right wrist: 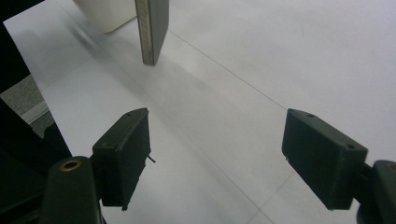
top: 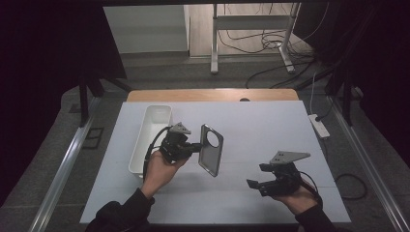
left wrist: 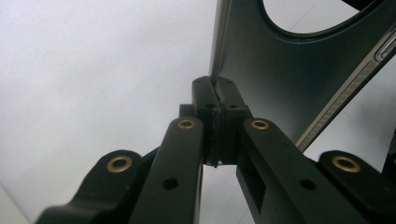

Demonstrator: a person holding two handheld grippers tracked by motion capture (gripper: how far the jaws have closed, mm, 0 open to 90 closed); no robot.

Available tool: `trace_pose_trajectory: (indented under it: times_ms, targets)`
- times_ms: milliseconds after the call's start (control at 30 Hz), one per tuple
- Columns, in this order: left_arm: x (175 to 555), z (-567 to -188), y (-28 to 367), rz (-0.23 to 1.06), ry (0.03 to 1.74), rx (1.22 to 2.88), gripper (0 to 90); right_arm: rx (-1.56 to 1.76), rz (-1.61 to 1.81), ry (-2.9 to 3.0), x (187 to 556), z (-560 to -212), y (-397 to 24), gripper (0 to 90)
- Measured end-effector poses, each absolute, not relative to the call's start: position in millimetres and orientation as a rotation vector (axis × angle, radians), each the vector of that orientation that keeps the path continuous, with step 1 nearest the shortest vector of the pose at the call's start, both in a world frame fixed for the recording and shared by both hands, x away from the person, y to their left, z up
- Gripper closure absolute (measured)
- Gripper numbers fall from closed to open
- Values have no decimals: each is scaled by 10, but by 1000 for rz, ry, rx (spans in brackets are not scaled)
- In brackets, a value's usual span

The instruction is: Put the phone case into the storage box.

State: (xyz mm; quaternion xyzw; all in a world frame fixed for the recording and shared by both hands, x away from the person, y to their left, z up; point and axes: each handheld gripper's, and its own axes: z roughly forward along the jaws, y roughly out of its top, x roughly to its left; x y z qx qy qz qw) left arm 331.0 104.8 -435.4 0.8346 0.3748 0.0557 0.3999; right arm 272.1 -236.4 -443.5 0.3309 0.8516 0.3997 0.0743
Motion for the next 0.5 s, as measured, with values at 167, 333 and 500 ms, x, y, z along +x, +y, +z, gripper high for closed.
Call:
trace_pose_trajectory:
  times_ms: [167, 333, 500]
  targets:
    - [3366, -4309, 1089, 139, 960, 2117, 888, 1030, 1179, 2547, 2701, -4454, -2445, 211]
    - [3412, -4271, 1130, 134, 970, 2112, 887, 1052, 1178, 2522, 2674, -4457, -2514, 177]
    - [3446, -4226, 1161, 137, 978, 2105, 887, 1062, 1167, 2527, 2645, -4473, -2566, 129]
